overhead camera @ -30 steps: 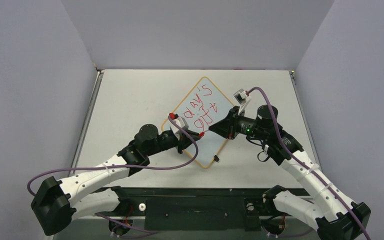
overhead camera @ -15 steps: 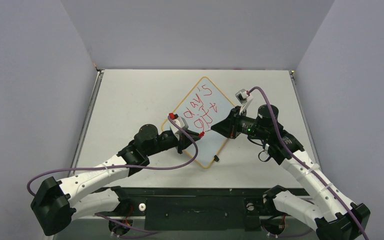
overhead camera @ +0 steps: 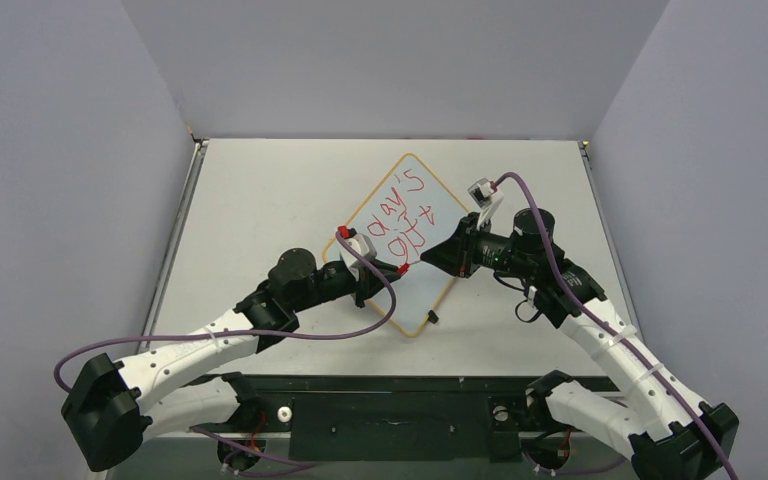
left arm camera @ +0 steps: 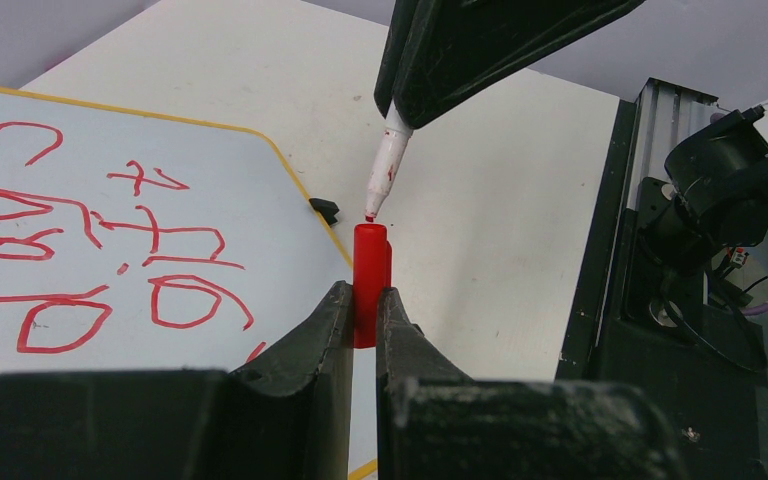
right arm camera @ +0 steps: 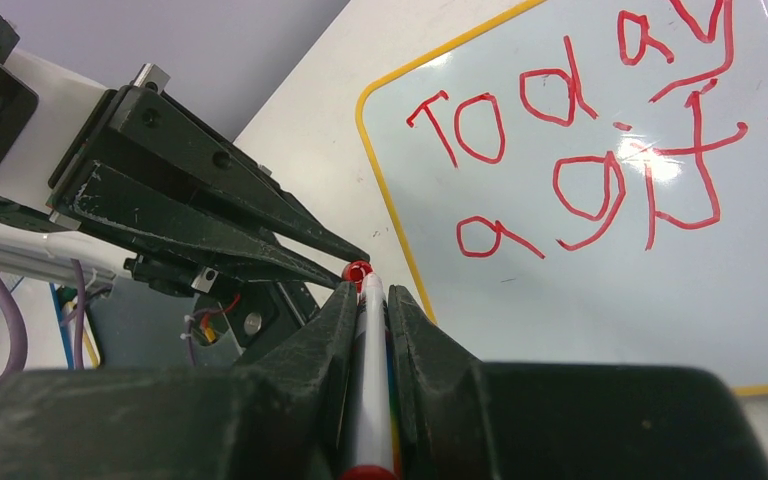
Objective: Write a sentence on the whiteboard
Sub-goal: Close the whiteboard marker at the center of the board.
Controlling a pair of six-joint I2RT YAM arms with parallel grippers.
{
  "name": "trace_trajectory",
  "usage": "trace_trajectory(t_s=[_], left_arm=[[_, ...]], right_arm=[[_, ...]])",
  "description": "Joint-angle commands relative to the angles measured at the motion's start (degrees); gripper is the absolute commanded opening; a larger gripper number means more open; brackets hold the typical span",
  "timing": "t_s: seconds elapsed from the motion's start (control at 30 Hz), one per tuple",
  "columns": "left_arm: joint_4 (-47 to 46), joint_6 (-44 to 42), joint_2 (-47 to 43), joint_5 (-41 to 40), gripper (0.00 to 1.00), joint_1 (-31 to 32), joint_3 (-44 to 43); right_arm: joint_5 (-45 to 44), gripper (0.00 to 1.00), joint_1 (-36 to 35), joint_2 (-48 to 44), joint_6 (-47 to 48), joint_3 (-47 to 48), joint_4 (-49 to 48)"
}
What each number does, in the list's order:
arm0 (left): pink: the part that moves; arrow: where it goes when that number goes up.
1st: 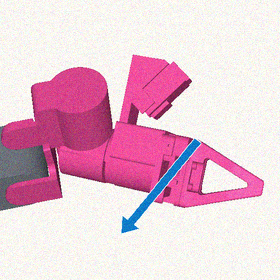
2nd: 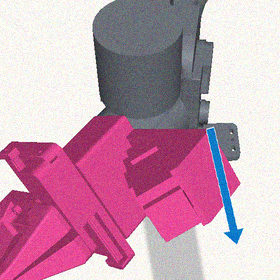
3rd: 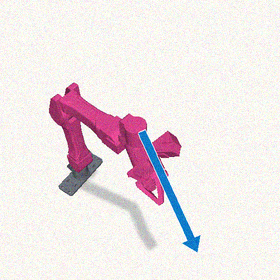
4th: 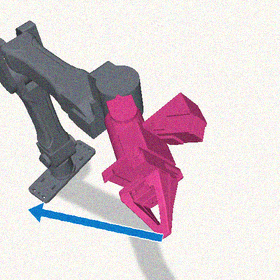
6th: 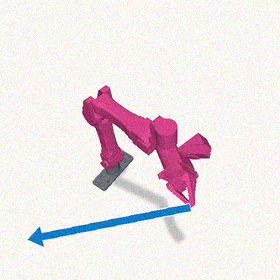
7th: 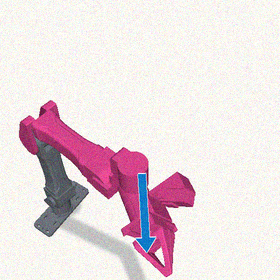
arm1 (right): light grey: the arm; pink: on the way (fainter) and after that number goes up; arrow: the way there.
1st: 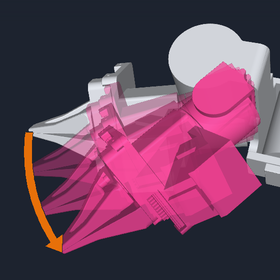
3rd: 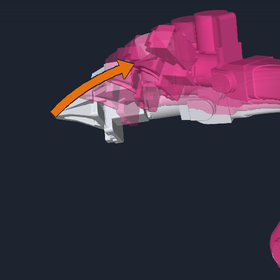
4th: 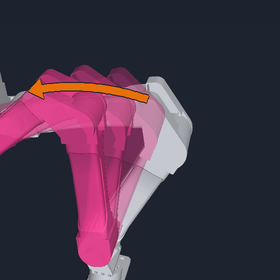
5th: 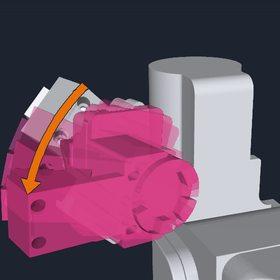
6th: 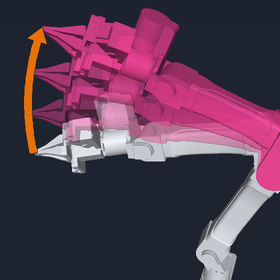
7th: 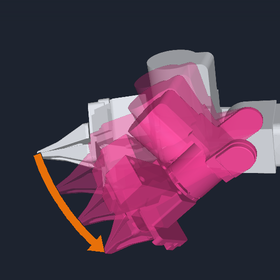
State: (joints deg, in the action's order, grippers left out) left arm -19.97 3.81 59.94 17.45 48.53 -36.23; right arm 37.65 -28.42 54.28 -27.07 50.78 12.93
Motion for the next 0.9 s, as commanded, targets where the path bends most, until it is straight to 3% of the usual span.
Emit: trace_trajectory(t_s=[0.0, 0.87], left_arm=[[-2.9, -0.5, -0.1, 1.0, 0.0, -0.2, -0.7], [-3.0, -0.5, 0.1, 1.4, 0.0, -0.2, -0.8]], right_arm=[[1.2, 0.0, 0.0, 0.2, 0.0, 1.9, -2.9], [2.1, 0.0, -0.6, 1.1, 0.2, 0.9, -3.1]])
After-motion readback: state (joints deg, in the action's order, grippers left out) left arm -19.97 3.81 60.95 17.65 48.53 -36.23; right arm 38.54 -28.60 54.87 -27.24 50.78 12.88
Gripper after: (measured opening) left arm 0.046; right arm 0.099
